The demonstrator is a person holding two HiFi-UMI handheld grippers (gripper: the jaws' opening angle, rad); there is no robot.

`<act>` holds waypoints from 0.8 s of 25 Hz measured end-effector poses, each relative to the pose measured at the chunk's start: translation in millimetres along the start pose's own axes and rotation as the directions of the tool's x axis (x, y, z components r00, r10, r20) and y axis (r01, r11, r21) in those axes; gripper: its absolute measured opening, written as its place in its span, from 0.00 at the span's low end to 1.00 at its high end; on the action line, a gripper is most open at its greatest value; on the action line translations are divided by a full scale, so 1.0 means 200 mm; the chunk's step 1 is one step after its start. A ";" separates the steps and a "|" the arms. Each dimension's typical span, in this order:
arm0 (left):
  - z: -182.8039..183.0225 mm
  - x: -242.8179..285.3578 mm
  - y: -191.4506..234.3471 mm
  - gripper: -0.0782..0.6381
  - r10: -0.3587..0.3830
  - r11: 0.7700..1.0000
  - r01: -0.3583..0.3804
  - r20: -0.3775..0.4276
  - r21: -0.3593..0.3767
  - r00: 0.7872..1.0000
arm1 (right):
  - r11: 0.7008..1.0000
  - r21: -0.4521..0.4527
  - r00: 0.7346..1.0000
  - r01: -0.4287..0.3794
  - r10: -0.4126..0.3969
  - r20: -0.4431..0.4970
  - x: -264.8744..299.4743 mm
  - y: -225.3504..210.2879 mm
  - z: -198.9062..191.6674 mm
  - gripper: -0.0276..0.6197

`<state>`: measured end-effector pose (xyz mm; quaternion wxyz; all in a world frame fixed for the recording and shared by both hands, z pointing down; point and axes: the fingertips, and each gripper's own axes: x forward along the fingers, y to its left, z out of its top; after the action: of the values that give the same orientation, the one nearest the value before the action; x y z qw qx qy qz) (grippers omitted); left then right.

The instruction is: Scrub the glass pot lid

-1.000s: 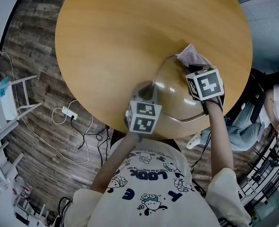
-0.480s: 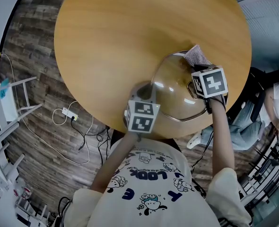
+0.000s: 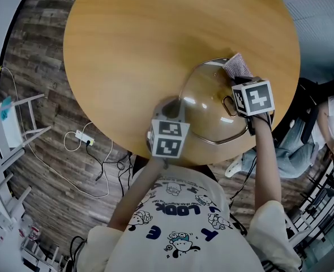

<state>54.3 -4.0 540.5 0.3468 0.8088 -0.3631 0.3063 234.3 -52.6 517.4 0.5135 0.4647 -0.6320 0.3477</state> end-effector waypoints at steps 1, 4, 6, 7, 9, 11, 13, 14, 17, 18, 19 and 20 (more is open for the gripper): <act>0.00 0.00 0.00 0.16 0.001 1.000 -0.001 -0.001 -0.001 1.000 | 1.000 0.001 1.000 0.004 -0.004 0.001 0.00 0.00 0.00 0.11; 0.00 0.00 -0.01 0.16 0.008 1.000 -0.008 0.003 -0.002 1.000 | 1.000 0.005 1.000 0.010 -0.010 0.000 -0.01 -0.02 -0.02 0.11; 0.00 0.01 -0.01 0.16 0.012 1.000 -0.012 0.008 -0.002 1.000 | 1.000 0.008 1.000 0.013 -0.013 -0.001 -0.01 -0.03 -0.03 0.11; 0.00 0.01 0.00 0.16 0.013 1.000 -0.013 0.010 -0.002 1.000 | 1.000 0.009 1.000 0.014 -0.014 -0.002 -0.01 -0.03 -0.03 0.11; 0.00 0.00 0.00 0.16 0.011 1.000 -0.011 0.007 -0.005 1.000 | 1.000 0.012 1.000 0.018 -0.018 -0.004 -0.02 -0.03 -0.04 0.11; 0.00 0.00 0.00 0.16 0.008 1.000 -0.008 0.002 -0.011 1.000 | 1.000 0.018 1.000 0.020 -0.020 -0.005 -0.03 -0.03 -0.05 0.11; 0.00 0.00 0.00 0.16 0.010 1.000 -0.010 0.007 -0.013 1.000 | 0.999 0.024 1.000 0.022 -0.022 -0.006 -0.03 -0.04 -0.06 0.11; 0.01 0.00 0.01 0.16 0.011 1.000 -0.011 0.010 -0.013 1.000 | 0.999 0.027 1.000 0.023 -0.023 -0.006 -0.03 -0.04 -0.07 0.11; 0.00 0.00 0.01 0.16 0.009 1.000 -0.009 0.011 -0.015 1.000 | 0.999 0.036 1.000 0.026 -0.026 -0.007 -0.03 -0.05 -0.08 0.11; 0.00 0.00 0.00 0.16 0.009 1.000 -0.009 0.011 -0.014 1.000 | 0.999 0.039 1.000 0.027 -0.026 -0.007 -0.03 -0.05 -0.09 0.11; 0.00 0.00 0.00 0.16 0.010 1.000 -0.010 0.011 -0.015 1.000 | 0.999 0.042 1.000 0.028 -0.028 -0.008 -0.04 -0.05 -0.10 0.11; 0.01 0.00 0.00 0.16 0.011 1.000 -0.011 0.012 -0.016 1.000 | 0.999 0.045 1.000 0.030 -0.029 -0.008 -0.04 -0.06 -0.10 0.11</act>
<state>53.7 -5.0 539.5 0.3492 0.8058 -0.3721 0.3006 251.8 -35.5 514.1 0.5105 0.4839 -0.6153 0.3559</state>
